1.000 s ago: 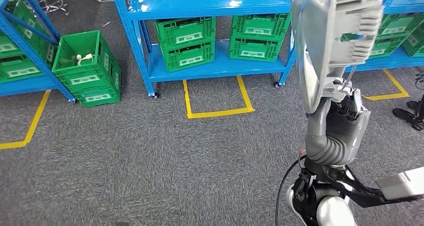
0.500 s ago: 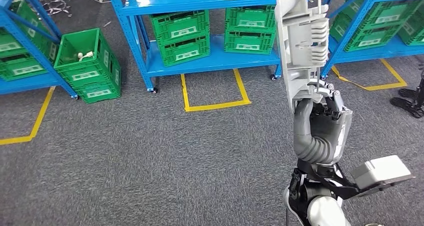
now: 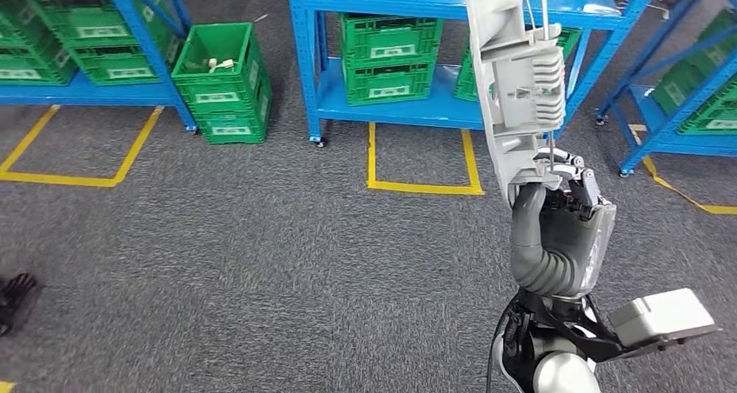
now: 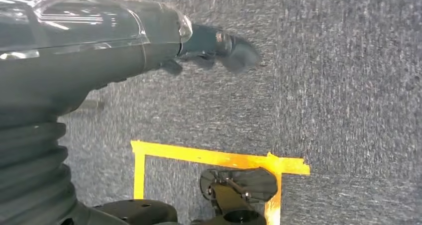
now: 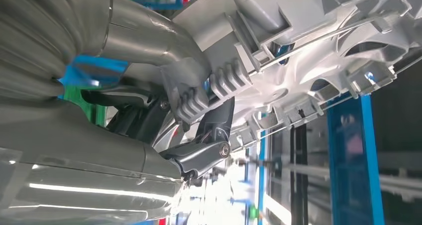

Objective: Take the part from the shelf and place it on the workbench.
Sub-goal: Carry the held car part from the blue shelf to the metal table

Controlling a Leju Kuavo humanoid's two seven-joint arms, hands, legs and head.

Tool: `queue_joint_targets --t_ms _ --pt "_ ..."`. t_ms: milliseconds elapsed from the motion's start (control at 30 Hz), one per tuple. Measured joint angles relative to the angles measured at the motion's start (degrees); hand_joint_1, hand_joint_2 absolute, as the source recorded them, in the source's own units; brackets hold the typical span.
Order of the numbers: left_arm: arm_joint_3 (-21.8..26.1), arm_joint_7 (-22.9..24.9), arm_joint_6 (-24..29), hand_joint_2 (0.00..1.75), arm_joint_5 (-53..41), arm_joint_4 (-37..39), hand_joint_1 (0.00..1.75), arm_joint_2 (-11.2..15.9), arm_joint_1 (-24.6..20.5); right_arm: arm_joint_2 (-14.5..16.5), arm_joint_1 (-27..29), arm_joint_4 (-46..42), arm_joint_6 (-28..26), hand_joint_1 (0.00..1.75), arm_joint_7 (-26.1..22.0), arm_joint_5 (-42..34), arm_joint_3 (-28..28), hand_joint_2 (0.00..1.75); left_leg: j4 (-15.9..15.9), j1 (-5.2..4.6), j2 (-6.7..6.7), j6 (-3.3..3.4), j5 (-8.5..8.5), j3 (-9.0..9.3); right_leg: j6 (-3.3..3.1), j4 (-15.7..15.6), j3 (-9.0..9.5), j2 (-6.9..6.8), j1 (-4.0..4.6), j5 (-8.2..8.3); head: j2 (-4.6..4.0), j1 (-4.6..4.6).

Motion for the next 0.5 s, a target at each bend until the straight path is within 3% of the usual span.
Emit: queue_joint_targets --t_ms 33,67,100,167,233,300,333,400,433,467,500 --pt "-0.08 0.0 -0.11 1.75 -0.04 0.0 0.0 -0.03 0.04 0.01 -0.02 0.0 0.01 1.75 -0.05 0.04 0.14 1.75 0.09 0.02 -0.81 -0.02 0.05 -0.02 0.17 1.5 -0.74 0.15 -0.12 0.1 0.0 0.2" --pt "-0.17 0.02 -0.19 1.75 -0.1 0.0 0.0 -0.03 0.07 0.01 -0.08 0.0 0.01 1.75 -0.12 0.06 0.27 1.75 0.23 0.05 -1.64 -0.07 0.08 -0.02 0.28 0.7 -0.51 0.28 -0.23 1.43 0.0 0.39" --pt "-0.27 0.04 -0.27 1.75 -0.17 0.01 0.0 -0.03 0.1 0.02 -0.19 0.0 0.02 1.75 -0.25 0.06 0.4 1.75 0.42 0.09 -2.45 -0.13 0.07 -0.01 0.33 -2.22 0.63 0.64 -0.38 3.73 0.0 0.6" --pt "-0.42 0.13 -0.43 1.75 -0.33 0.01 0.0 -0.09 0.05 0.07 -0.48 -0.01 0.02 1.75 -0.73 -0.15 0.64 1.75 0.99 0.07 -3.91 -0.42 0.01 -0.36 0.35 -9.74 3.49 3.35 -0.87 8.01 0.0 0.92" --pt "-0.63 0.21 -0.49 1.75 -0.44 -0.01 0.0 -0.13 -0.09 0.13 -0.89 -0.09 0.02 1.75 -1.38 -0.89 0.98 1.75 1.66 0.12 -5.12 -1.05 0.21 -1.51 0.05 -13.76 4.76 5.5 -1.14 9.04 0.0 0.96" --pt "-0.88 0.25 -0.46 1.75 -0.47 -0.01 0.0 -0.07 -0.05 0.19 -1.26 -0.17 0.03 1.75 -1.83 -2.0 1.33 1.75 1.93 0.24 -6.34 -1.88 0.71 -2.68 -0.53 -14.43 4.64 4.71 -1.12 8.72 0.0 0.88" --pt "-0.96 0.25 -0.44 1.75 -0.47 0.0 0.0 0.06 0.04 0.21 -1.42 -0.15 0.04 1.75 -1.98 -2.57 1.5 1.75 2.2 0.15 -5.83 -2.19 0.6 -3.11 -0.88 -14.64 4.54 3.95 -1.18 8.85 0.0 0.84" --pt "-1.17 0.27 -0.39 1.75 -0.5 0.0 0.0 0.29 0.1 0.27 -1.7 -0.13 0.08 1.75 -2.34 -3.54 1.73 1.75 4.97 0.01 -2.41 -2.82 -1.45 -4.69 -1.51 -15.16 4.57 2.26 -1.33 9.24 0.0 0.27" --pt "-1.29 0.32 -0.36 1.75 -0.52 -0.01 0.0 0.41 0.06 0.26 -1.86 -0.12 0.1 1.75 -2.61 -4.05 1.86 1.75 8.16 0.19 -0.26 -3.12 -3.43 -6.17 -1.69 -15.26 4.58 1.35 -1.29 9.34 0.0 -0.07" --pt "-1.41 0.39 -0.31 1.75 -0.54 -0.02 0.0 0.49 0.0 0.25 -1.97 -0.13 0.13 1.75 -2.91 -4.5 1.99 1.75 11.96 0.49 0.87 -3.46 -5.37 -7.91 -1.77 -15.25 4.53 0.43 -1.24 9.35 0.0 -0.39" --pt "-1.5 0.48 -0.22 1.75 -0.54 -0.02 0.0 0.61 -0.03 0.22 -2.1 -0.13 0.19 1.75 -3.22 -5.05 2.19 1.75 15.47 0.86 1.09 -3.76 -6.78 -9.49 -1.78 -15.18 4.5 -0.57 -1.2 9.32 0.0 -0.57"
